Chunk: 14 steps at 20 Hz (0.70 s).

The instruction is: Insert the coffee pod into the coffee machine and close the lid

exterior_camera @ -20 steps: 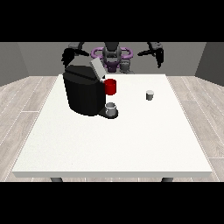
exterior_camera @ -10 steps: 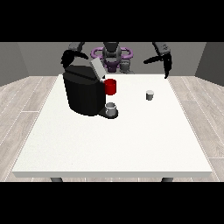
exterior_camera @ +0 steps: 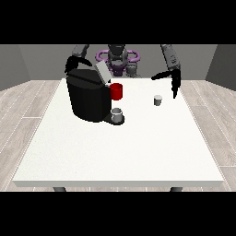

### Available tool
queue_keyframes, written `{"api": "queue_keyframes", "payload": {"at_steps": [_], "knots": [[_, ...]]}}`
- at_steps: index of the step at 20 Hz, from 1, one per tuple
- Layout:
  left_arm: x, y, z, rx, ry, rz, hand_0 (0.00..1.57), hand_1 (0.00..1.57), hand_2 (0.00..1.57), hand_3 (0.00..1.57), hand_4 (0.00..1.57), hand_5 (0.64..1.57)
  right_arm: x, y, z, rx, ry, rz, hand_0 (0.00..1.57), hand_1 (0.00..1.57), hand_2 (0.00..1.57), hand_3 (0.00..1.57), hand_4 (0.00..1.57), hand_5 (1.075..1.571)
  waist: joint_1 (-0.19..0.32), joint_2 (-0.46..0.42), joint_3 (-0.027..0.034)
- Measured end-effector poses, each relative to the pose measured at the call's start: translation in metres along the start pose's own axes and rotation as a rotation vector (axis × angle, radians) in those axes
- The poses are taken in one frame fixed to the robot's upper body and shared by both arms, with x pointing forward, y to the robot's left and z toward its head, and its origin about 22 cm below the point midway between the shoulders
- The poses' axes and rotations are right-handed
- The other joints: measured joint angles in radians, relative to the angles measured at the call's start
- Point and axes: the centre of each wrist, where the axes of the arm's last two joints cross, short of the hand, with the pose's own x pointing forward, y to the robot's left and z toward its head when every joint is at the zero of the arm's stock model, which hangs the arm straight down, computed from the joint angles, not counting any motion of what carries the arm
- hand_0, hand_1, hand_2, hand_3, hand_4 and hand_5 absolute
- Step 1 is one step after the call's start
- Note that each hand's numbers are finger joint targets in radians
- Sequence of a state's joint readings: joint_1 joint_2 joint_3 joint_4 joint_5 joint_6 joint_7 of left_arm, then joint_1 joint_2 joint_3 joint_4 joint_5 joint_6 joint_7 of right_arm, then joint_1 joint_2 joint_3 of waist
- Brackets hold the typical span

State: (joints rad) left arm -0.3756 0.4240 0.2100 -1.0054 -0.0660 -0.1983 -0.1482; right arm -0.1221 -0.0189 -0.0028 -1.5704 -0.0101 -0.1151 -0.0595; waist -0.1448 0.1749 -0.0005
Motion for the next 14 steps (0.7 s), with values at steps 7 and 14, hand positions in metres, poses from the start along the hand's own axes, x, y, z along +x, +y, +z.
{"api": "queue_keyframes", "payload": {"at_steps": [7,14], "knots": [[-0.004,-0.007,-0.015,-0.013,0.037,-0.100,0.00,0.00,0.20,0.00,0.00,1.571,0.001,0.004,-0.012,-0.004,0.022,0.031,0.00,0.00,0.00,0.00,0.42,1.571,-0.001,0.033,0.0002],[-0.013,-0.014,-0.022,-0.050,0.085,-0.191,0.70,0.70,0.78,0.43,0.00,1.571,-0.009,-0.001,-0.017,-0.017,0.064,0.058,0.00,0.00,0.00,0.00,0.39,1.571,0.012,0.017,0.0004]]}}
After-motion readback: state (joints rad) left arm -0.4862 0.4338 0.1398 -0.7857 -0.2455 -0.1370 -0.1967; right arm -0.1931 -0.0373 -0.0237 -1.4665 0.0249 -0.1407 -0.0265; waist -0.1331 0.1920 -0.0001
